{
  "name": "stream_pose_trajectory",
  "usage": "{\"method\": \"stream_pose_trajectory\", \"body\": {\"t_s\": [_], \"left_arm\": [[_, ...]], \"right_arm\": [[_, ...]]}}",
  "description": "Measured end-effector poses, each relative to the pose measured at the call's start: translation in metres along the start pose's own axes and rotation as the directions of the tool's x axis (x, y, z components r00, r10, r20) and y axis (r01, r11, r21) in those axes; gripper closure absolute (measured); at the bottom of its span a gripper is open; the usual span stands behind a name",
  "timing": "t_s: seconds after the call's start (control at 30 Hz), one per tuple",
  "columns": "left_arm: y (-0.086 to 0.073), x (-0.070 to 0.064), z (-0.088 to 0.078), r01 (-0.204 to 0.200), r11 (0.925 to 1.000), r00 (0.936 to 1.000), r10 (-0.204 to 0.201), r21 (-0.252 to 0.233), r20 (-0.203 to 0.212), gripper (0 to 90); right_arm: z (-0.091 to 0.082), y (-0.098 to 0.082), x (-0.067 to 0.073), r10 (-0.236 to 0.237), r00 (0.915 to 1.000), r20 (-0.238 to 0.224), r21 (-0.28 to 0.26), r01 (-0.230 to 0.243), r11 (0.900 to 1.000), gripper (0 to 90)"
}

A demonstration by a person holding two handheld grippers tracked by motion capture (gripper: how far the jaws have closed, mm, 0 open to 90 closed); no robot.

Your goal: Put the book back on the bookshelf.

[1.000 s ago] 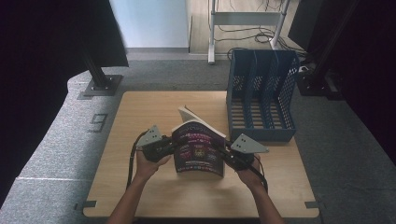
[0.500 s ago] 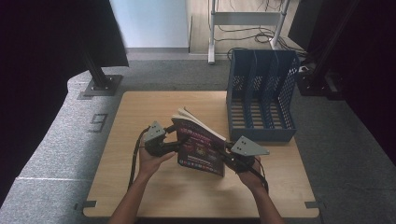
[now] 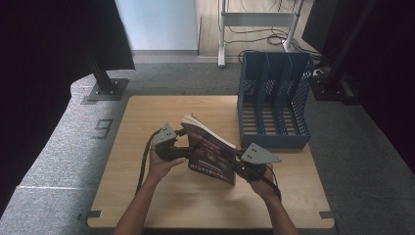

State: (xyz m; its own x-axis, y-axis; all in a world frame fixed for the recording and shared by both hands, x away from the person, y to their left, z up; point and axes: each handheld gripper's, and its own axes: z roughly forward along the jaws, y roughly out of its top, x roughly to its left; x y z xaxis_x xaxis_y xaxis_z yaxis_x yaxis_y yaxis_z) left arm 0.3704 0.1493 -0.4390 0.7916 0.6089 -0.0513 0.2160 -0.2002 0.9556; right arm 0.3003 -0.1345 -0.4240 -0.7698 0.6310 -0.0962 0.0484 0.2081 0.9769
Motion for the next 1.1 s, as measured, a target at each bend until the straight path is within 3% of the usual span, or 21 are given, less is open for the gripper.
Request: {"method": "stream_pose_trajectory", "body": {"t_s": [0.13, 0.3, 0.53, 0.67, 1.1], "left_arm": [[0.0, 0.002, -0.001, 0.025, 0.9997, 0.9996, -0.025, -0.002, 0.016, 26.0], [0.001, 0.0, -0.003, 0.017, 0.9998, 0.9997, -0.016, -0.01, 0.018, 27.9], [0.002, -0.002, -0.005, 0.014, 0.9999, 0.9996, -0.014, -0.008, 0.024, 28.6], [0.002, -0.002, -0.006, 0.016, 0.9998, 0.9996, -0.016, -0.008, 0.023, 28.7], [-0.005, -0.007, -0.007, 0.018, 0.9992, 0.9998, -0.018, 0.035, -0.008, 29.0]], "right_arm": [[0.001, 0.001, 0.001, -0.009, 0.9999, -0.013, 0.005, 0.009, 1.0, 79.1], [0.007, 0.002, 0.0, 0.001, 0.9998, -0.021, 0.021, 0.0, 1.0, 72.6], [0.02, 0.007, -0.002, 0.018, 0.9996, -0.021, 0.038, -0.017, 0.999, 73.7], [0.025, 0.009, -0.005, 0.054, 0.998, -0.033, 0.046, -0.052, 0.998, 75.7], [0.023, 0.007, -0.01, 0.082, 0.9966, 0.006, 0.032, -0.082, 0.996, 81.2]]}}
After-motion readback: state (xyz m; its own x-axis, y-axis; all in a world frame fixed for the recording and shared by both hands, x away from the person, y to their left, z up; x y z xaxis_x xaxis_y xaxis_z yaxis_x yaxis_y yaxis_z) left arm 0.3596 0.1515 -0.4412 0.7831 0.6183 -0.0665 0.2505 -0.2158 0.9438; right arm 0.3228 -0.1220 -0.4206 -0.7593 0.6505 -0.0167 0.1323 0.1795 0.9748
